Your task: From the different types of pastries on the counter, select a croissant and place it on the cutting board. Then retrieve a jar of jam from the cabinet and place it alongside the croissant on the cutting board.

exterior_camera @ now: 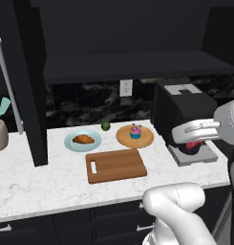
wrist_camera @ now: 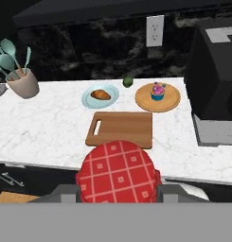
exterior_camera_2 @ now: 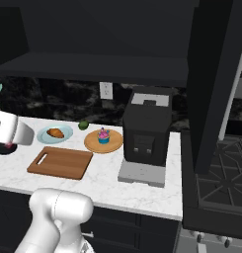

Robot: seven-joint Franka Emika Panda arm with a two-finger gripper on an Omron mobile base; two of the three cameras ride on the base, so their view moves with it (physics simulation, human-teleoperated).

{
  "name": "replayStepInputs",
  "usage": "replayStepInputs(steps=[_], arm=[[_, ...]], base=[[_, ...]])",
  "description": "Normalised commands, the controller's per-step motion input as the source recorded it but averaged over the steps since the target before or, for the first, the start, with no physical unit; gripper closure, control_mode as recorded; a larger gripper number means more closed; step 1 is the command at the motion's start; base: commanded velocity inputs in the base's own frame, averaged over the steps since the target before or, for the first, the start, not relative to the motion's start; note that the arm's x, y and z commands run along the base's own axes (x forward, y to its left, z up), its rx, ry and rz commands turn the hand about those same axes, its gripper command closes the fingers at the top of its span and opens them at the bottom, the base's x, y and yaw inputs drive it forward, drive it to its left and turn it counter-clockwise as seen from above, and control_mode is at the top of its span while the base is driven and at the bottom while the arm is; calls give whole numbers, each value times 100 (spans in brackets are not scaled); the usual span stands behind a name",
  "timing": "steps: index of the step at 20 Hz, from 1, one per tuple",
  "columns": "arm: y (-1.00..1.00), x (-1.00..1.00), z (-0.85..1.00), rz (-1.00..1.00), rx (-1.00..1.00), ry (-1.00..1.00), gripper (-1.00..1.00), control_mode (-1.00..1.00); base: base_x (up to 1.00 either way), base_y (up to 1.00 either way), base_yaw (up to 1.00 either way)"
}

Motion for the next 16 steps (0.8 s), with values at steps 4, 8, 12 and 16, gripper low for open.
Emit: replayStepInputs(steps=[4, 8, 12, 16], arm=[[21, 0, -39, 4, 0, 4, 100, -100], [10, 7, -40, 3, 0, 4, 100, -100], [6, 36, -41, 1, 0, 4, 100, -100], [1, 55, -34, 0, -1, 0, 100, -100]], base=[[0, 0, 0], [0, 0, 0], [0, 0, 0], [0, 0, 0]])
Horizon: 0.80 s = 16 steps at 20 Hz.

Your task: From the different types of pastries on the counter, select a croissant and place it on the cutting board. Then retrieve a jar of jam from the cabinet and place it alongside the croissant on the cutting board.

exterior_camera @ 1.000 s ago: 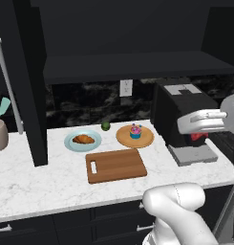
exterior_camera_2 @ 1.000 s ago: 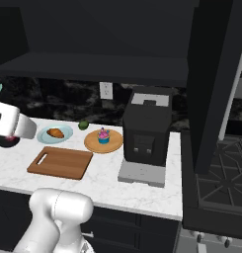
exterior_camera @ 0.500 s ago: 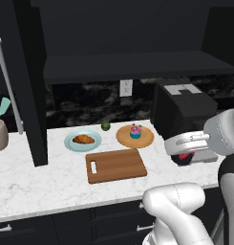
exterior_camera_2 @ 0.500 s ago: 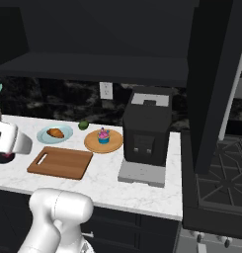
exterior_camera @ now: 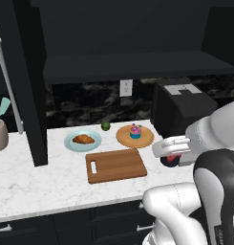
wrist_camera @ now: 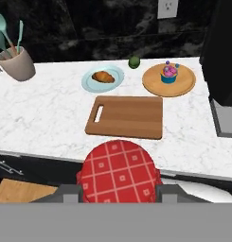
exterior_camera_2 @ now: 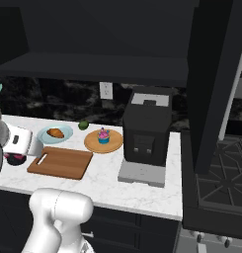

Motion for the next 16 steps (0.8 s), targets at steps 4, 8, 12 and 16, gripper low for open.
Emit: replayStepInputs(steps=[4, 8, 12, 16], arm=[[-1, 26, -35, 0, -3, 0, 100, -100], [-7, 17, -45, 5, -2, 0, 100, -100], [-2, 39, -39, 3, -3, 0, 100, -100], [0, 36, -67, 4, -9, -15, 100, -100]], base=[[0, 0, 0], [0, 0, 0], [0, 0, 0], [0, 0, 0]])
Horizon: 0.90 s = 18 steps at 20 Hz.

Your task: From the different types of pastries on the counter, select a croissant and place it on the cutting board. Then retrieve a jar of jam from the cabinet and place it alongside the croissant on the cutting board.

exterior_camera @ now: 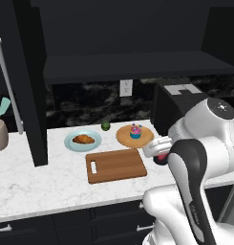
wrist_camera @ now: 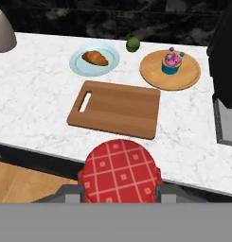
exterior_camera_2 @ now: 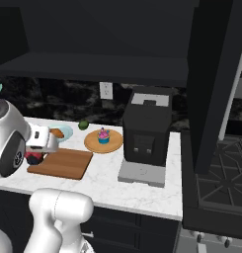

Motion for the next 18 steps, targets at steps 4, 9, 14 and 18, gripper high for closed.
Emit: replayStepInputs(steps=[4, 9, 14, 18], arm=[[0, 61, -89, 15, -1, -21, 100, -100], [0, 38, -82, 16, 0, -17, 100, -100], [0, 8, -82, 6, 0, -17, 100, -100], [0, 17, -71, 0, 0, -16, 100, -100]], base=[[0, 0, 0], [0, 0, 0], [0, 0, 0], [0, 0, 0]])
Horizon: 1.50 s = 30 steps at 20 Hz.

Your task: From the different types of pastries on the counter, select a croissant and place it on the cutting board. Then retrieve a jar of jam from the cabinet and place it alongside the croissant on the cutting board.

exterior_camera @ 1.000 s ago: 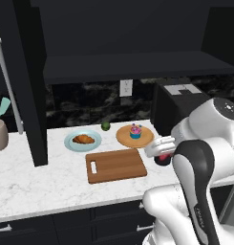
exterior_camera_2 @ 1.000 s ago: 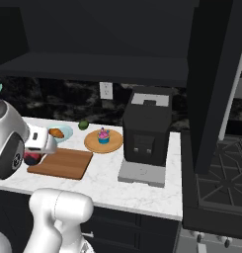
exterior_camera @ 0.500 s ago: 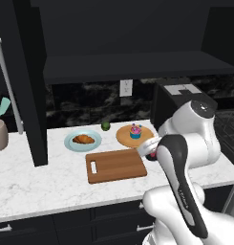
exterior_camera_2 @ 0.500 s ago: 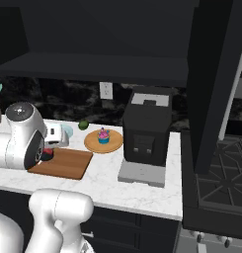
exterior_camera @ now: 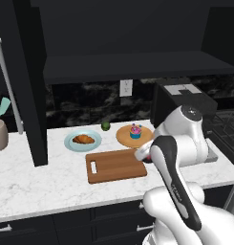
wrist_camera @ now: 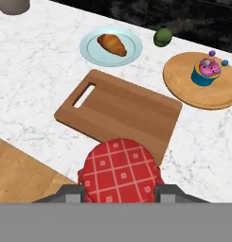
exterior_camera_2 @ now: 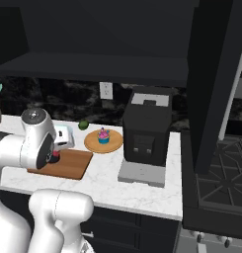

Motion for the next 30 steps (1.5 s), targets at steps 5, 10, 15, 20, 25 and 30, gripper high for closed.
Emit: replayStepInputs(steps=[5, 10, 15, 20, 25, 30], arm=[[0, 25, -55, 0, 0, -20, 100, -100], [0, 20, -60, 0, 0, -14, 100, -100], [0, 18, -71, 0, 0, -4, 100, -100], [-7, 29, -71, 1, 0, -10, 100, -100], [-12, 44, -69, 1, 0, -9, 100, -100], [-19, 16, -72, 1, 0, 0, 100, -100]], base=[[0, 0, 0], [0, 0, 0], [0, 0, 0], [0, 0, 0], [0, 0, 0], [0, 0, 0]])
